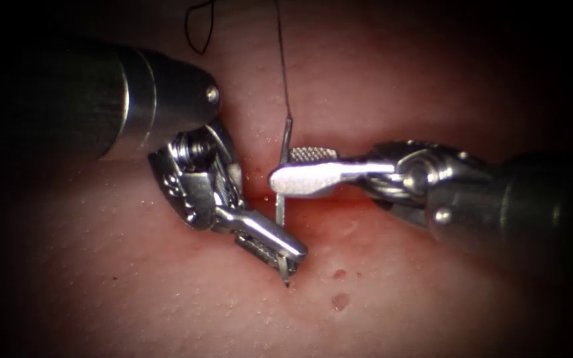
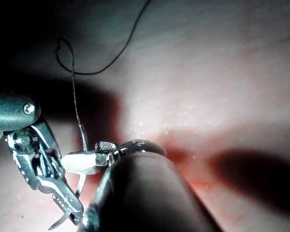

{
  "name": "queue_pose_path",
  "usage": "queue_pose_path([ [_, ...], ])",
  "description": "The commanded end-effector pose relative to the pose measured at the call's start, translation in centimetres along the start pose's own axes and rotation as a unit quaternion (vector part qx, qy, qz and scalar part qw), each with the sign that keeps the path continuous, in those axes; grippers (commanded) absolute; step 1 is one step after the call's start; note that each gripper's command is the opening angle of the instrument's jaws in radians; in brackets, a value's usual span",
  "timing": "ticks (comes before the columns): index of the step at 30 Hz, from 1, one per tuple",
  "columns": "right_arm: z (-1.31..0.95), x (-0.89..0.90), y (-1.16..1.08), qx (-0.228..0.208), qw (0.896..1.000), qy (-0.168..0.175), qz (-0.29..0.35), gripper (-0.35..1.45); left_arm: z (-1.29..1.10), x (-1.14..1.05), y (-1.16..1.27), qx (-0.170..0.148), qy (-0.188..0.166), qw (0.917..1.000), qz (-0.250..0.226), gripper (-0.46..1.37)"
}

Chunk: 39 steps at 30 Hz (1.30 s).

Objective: Wound Closure
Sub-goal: Pass the needle over to the right grasper

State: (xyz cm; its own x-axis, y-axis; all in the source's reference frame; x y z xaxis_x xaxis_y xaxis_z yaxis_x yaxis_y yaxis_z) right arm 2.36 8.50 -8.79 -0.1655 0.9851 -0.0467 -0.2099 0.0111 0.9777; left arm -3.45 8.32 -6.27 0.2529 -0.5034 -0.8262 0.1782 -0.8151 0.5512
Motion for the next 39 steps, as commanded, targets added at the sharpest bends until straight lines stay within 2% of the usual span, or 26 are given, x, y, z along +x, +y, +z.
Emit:
queue_pose_path([
  [1,0.02,0.00,0.00,0.000,1.000,0.000,0.000,0.92,0.00,-0.01,0.00,-0.002,0.000,1.0000,0.000,-0.35],
  [11,0.06,-0.01,-0.02,0.003,1.000,-0.002,-0.001,0.82,0.02,0.01,-0.01,0.000,0.003,1.0000,0.001,-0.35],
  [14,0.06,-0.01,-0.02,0.003,1.000,-0.002,-0.001,0.72,0.03,0.02,-0.01,-0.001,0.004,1.0000,0.001,-0.35],
  [16,0.06,-0.01,-0.02,0.003,1.000,-0.001,-0.001,0.50,0.03,0.03,-0.01,0.002,0.004,1.0000,0.002,-0.35],
  [18,0.06,-0.01,-0.02,0.003,1.000,-0.001,-0.001,0.15,0.04,0.03,-0.01,0.002,0.005,1.0000,0.002,-0.35],
  [19,0.06,-0.01,-0.02,0.002,1.000,-0.002,-0.001,-0.35,0.04,0.03,-0.02,0.004,0.005,1.0000,0.005,-0.35],
  [28,0.04,0.04,-0.03,-0.010,1.000,0.005,0.002,-0.35,0.05,0.05,-0.03,0.007,0.009,0.9999,0.009,-0.35],
  [31,0.02,0.07,-0.04,-0.009,1.000,0.009,0.004,-0.35,0.04,0.05,-0.03,0.007,0.020,0.9995,-0.023,-0.35],
  [32,0.01,0.08,-0.04,-0.009,1.000,0.009,0.005,-0.35,0.04,0.05,-0.03,0.007,0.021,0.9988,-0.044,-0.19],
  [34,0.01,0.08,-0.04,-0.009,1.000,0.009,0.005,-0.35,0.04,0.04,-0.04,0.016,0.022,0.9967,-0.076,0.41],
  [35,0.00,0.09,-0.04,-0.009,1.000,0.009,0.005,-0.35,0.05,0.03,-0.03,0.033,0.026,0.9940,-0.101,0.63],
  [39,0.00,0.10,-0.03,-0.010,1.000,0.011,0.005,-0.35,0.05,0.01,-0.03,0.056,0.033,0.9888,-0.134,0.91],
])
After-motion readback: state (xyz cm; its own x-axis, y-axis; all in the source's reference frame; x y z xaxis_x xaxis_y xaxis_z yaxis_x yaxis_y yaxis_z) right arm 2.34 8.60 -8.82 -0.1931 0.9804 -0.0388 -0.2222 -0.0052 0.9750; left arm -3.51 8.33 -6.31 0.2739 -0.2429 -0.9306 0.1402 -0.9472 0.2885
